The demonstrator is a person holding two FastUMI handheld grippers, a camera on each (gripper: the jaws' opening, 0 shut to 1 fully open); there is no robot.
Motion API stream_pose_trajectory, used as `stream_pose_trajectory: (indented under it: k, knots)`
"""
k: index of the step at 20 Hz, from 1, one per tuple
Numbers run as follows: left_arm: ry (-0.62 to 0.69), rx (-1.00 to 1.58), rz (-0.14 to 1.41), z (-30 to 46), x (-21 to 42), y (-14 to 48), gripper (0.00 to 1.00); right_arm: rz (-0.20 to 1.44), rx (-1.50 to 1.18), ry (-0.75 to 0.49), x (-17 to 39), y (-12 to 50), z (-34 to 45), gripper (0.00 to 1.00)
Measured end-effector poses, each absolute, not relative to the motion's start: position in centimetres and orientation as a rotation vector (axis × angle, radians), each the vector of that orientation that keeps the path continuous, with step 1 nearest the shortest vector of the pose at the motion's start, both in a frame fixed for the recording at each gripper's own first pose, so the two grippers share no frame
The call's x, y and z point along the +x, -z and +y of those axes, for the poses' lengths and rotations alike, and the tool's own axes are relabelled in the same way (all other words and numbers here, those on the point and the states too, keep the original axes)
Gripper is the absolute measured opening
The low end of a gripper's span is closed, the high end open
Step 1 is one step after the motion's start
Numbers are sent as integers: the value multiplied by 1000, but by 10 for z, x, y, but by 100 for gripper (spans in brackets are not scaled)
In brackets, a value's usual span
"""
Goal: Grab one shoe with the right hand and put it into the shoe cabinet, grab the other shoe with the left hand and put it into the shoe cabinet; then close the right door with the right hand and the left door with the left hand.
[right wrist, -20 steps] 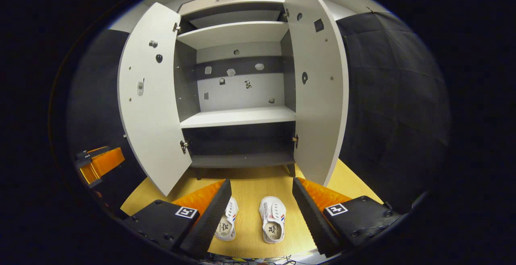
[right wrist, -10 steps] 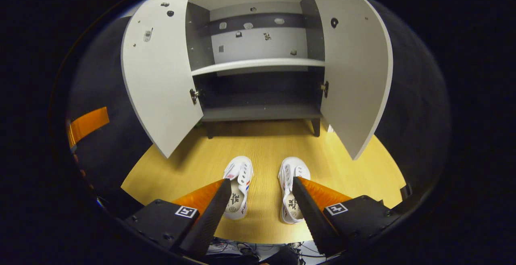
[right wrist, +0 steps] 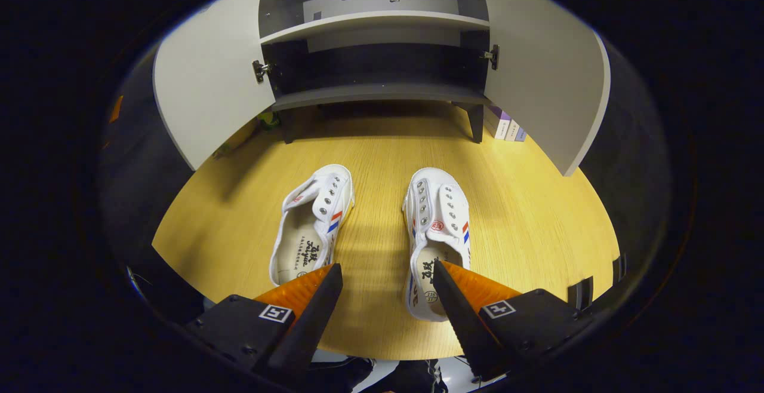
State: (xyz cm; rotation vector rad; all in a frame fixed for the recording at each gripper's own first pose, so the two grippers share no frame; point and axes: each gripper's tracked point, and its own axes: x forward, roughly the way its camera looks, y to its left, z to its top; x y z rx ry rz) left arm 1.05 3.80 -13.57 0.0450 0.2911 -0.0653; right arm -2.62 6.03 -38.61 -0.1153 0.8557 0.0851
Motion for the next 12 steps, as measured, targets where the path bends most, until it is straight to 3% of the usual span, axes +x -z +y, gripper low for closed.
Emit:
stream_pose_trajectory:
  k: [12]
  knots:
    - [2, 64, 334, 14, 19, 141, 95, 871, -69, -49, 30, 433, 51, 97]
